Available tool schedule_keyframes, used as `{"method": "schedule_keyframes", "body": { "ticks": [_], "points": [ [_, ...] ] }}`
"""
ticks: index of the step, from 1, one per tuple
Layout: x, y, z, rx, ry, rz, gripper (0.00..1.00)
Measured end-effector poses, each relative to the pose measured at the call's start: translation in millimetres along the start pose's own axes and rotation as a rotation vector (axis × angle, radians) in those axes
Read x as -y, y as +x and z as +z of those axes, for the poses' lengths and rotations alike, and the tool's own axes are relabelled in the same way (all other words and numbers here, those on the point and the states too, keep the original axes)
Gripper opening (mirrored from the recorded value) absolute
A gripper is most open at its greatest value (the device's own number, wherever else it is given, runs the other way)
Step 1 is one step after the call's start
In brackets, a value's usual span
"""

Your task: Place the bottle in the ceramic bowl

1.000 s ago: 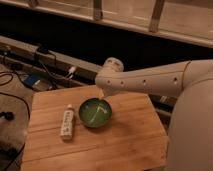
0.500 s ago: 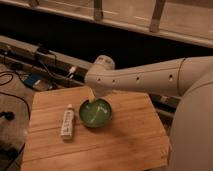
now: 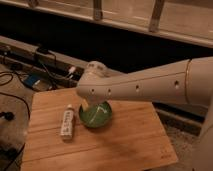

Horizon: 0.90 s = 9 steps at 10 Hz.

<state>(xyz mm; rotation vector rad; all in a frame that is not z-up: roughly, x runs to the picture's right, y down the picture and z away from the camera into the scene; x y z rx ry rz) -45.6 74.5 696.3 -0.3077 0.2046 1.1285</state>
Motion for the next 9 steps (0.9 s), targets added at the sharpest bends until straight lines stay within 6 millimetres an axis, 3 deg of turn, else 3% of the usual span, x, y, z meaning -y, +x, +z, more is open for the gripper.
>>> {"method": "schedule_keyframes", "body": {
  "ticks": [2, 4, 9],
  "points": [
    [-37.1, 16.6, -10.7, 0.025, -0.003, -0.055, 0.8],
    [-65.7, 16.0, -10.6, 0.04, -0.027, -0.099, 0.8],
    [-62.7, 16.0, -10.1, 0.037, -0.022, -0.095, 0.8]
  ]
}}
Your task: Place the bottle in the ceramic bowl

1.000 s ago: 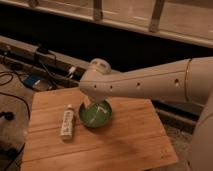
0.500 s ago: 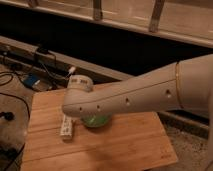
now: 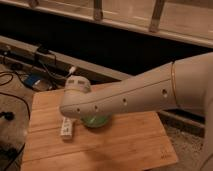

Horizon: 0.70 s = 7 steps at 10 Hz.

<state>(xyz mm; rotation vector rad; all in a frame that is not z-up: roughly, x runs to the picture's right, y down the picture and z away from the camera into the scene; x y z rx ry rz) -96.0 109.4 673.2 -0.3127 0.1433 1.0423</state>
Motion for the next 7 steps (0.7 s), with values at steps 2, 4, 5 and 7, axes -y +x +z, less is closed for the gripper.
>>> {"method": "schedule_keyframes", "body": {
  "ticks": [2, 4, 5, 7],
  "points": [
    [-2.7, -1.1, 0.0, 0.0, -0.005, -0.021, 0.8],
    [-28.6, -16.4, -3.0, 0.01, -0.01, -0.076, 0.8],
    [-50.1, -29.8, -3.6, 0.015, -0.012, -0.098, 0.8],
    [-87.7, -47.6, -4.8, 0.023, -0.015, -0.137, 0.8]
  ]
}}
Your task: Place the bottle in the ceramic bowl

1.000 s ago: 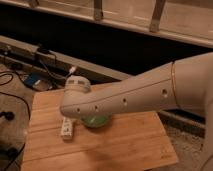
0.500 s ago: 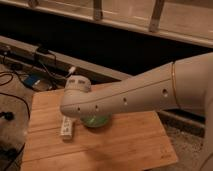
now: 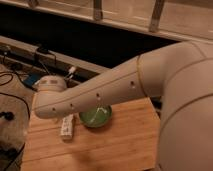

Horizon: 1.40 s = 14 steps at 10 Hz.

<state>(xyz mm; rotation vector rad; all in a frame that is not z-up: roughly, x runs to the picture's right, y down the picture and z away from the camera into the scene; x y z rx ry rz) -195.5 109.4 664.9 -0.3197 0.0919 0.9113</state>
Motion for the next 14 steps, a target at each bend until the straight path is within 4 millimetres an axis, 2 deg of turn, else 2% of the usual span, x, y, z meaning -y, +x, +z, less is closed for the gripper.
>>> {"method": "schedule_keyframes", "body": {
  "ticks": [2, 3, 14],
  "points": [
    [-24.3, -9.9, 4.5, -0.022, 0.013, 0.015, 0.8],
    [-26.9, -11.3, 6.6, -0.029, 0.016, 0.033, 0.8],
    [-27.1, -11.4, 7.6, -0.032, 0.017, 0.041, 0.8]
  ]
}}
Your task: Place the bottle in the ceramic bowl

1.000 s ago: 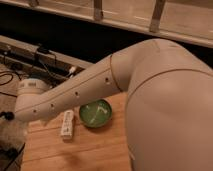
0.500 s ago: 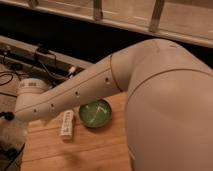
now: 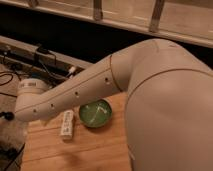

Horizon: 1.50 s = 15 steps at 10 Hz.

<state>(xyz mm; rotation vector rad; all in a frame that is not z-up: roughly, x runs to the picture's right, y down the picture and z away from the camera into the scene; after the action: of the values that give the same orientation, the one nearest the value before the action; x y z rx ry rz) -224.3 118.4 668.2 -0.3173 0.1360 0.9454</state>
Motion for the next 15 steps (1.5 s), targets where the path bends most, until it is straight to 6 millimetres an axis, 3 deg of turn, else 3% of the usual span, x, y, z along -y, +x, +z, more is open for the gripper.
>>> {"method": "schedule_keyframes", "body": {
  "ticks": [13, 15],
  "points": [
    [0.8, -0.1, 0.0, 0.001, 0.0, 0.005, 0.8],
    [3.8, -3.3, 9.5, -0.03, -0.004, 0.002, 0.8]
  ]
}}
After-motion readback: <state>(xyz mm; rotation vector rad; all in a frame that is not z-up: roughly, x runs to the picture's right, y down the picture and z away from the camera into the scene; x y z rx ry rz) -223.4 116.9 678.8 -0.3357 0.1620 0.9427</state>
